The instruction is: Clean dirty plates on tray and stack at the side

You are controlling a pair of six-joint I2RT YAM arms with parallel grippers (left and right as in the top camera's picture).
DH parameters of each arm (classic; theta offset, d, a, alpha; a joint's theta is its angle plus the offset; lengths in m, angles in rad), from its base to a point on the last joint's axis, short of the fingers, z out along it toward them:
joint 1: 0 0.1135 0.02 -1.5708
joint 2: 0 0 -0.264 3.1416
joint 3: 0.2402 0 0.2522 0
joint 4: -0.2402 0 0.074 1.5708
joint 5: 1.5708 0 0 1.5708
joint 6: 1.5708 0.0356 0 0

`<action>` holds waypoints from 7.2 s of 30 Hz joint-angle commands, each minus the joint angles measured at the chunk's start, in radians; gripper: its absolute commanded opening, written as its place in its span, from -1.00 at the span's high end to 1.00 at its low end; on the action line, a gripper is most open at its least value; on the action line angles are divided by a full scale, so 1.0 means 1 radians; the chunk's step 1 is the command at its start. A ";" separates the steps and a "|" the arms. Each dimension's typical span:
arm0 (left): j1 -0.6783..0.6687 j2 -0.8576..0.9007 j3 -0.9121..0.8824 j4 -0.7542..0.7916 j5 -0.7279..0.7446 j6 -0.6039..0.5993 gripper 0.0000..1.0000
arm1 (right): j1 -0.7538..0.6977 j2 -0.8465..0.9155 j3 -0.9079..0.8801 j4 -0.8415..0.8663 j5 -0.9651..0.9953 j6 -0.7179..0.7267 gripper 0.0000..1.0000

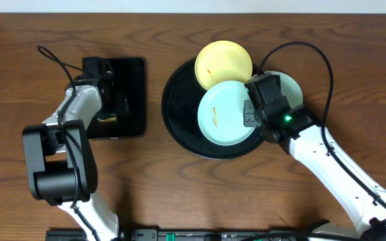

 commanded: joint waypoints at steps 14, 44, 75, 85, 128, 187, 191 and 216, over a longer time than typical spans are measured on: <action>0.000 0.004 -0.008 -0.026 0.074 0.016 0.49 | 0.007 0.000 -0.003 0.003 0.017 -0.011 0.97; 0.000 0.040 -0.010 0.098 0.074 0.011 0.60 | 0.007 -0.001 -0.003 -0.007 -0.017 -0.011 0.98; 0.000 0.032 -0.008 0.108 0.074 -0.039 -0.44 | 0.007 0.000 -0.003 -0.007 -0.017 -0.011 0.95; 0.000 -0.113 0.013 0.049 0.074 -0.038 0.31 | 0.007 0.000 -0.003 -0.007 -0.017 -0.011 0.94; 0.000 -0.398 0.011 0.243 0.240 -0.004 0.85 | 0.006 0.000 -0.076 0.100 -0.012 0.072 0.98; 0.003 -0.455 0.002 0.143 0.190 -0.015 0.85 | -0.066 0.000 -0.076 0.072 -0.114 0.120 0.98; 0.003 -0.451 0.002 0.125 0.201 -0.056 0.85 | -0.066 0.000 -0.076 0.072 -0.114 0.114 0.98; 0.002 -0.432 0.002 0.058 0.186 -0.057 0.72 | -0.066 0.000 -0.076 0.072 -0.114 0.112 0.98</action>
